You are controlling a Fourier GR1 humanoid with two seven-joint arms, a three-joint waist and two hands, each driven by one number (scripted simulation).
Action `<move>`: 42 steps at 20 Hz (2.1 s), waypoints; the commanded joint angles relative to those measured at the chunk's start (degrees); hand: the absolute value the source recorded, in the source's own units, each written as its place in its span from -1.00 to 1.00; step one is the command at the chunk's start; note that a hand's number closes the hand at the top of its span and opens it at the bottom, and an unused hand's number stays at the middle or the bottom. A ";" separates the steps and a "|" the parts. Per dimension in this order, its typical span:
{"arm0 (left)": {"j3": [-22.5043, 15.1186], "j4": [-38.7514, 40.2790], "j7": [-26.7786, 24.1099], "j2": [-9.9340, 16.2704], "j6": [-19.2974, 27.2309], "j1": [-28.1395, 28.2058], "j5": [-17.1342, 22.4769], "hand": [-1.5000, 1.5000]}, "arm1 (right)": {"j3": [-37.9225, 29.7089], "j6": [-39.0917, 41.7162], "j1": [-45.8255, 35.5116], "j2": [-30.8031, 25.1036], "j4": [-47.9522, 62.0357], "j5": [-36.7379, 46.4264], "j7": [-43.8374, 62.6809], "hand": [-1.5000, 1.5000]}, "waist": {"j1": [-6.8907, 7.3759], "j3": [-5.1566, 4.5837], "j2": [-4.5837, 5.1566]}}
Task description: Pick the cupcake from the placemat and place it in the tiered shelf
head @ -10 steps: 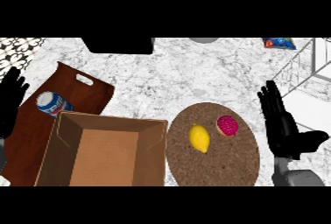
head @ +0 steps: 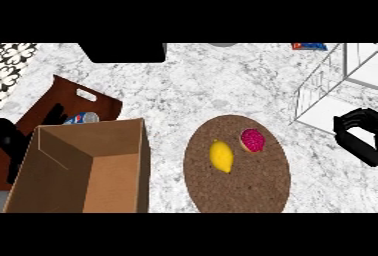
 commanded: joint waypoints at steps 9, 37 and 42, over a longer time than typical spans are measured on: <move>-4.48 1.93 2.29 -6.49 -0.50 3.15 -1.37 0.00 | -0.68 20.47 3.17 -8.45 0.51 -5.53 -5.22 -1.00 | -0.44 -0.44 -0.11; -3.53 -0.04 6.44 -8.48 -0.98 1.38 -4.12 0.00 | 24.40 15.17 -21.16 -2.46 -17.97 11.79 60.01 -1.00 | 1.56 -0.46 0.31; -2.30 1.18 3.87 -8.50 -2.78 2.14 -4.45 0.00 | 26.93 16.64 -20.72 -0.69 -17.09 14.26 61.18 -1.00 | 0.84 -0.44 0.20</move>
